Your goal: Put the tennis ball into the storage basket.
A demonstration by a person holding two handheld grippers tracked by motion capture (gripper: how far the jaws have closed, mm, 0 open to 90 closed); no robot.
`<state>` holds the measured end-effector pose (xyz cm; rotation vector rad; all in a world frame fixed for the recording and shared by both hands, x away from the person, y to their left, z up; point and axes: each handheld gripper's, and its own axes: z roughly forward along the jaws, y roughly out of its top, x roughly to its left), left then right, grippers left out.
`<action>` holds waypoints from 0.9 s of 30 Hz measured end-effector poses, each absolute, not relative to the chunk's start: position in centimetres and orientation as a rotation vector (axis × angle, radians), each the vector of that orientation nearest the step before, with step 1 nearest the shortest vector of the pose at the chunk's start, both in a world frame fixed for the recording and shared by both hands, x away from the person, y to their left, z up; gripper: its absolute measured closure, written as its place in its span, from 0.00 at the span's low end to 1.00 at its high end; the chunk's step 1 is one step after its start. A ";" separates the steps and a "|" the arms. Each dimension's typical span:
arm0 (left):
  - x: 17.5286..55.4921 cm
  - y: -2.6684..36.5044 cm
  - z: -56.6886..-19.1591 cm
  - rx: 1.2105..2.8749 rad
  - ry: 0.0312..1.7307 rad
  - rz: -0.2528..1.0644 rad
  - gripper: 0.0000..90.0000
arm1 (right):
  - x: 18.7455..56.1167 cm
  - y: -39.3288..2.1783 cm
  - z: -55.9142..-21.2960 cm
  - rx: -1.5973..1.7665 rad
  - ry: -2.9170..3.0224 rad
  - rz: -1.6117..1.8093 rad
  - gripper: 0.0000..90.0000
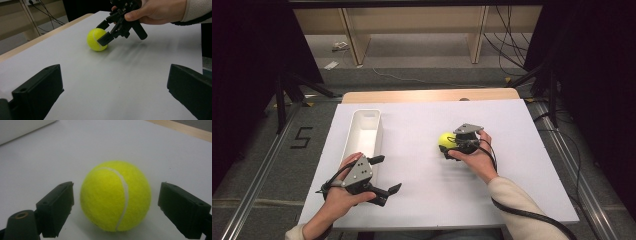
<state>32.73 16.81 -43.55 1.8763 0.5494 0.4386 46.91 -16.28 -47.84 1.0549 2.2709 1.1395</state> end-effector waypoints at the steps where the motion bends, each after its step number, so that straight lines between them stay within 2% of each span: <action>1: 32.7 16.8 -43.5 1.877 0.550 0.437 0.00 | 46.9 -16.3 -47.8 1.055 2.271 1.139 0.16; 27: 32.7 16.8 -43.6 1.875 0.550 0.434 0.00 | 47.8 -15.0 -48.9 1.104 2.272 1.115 0.18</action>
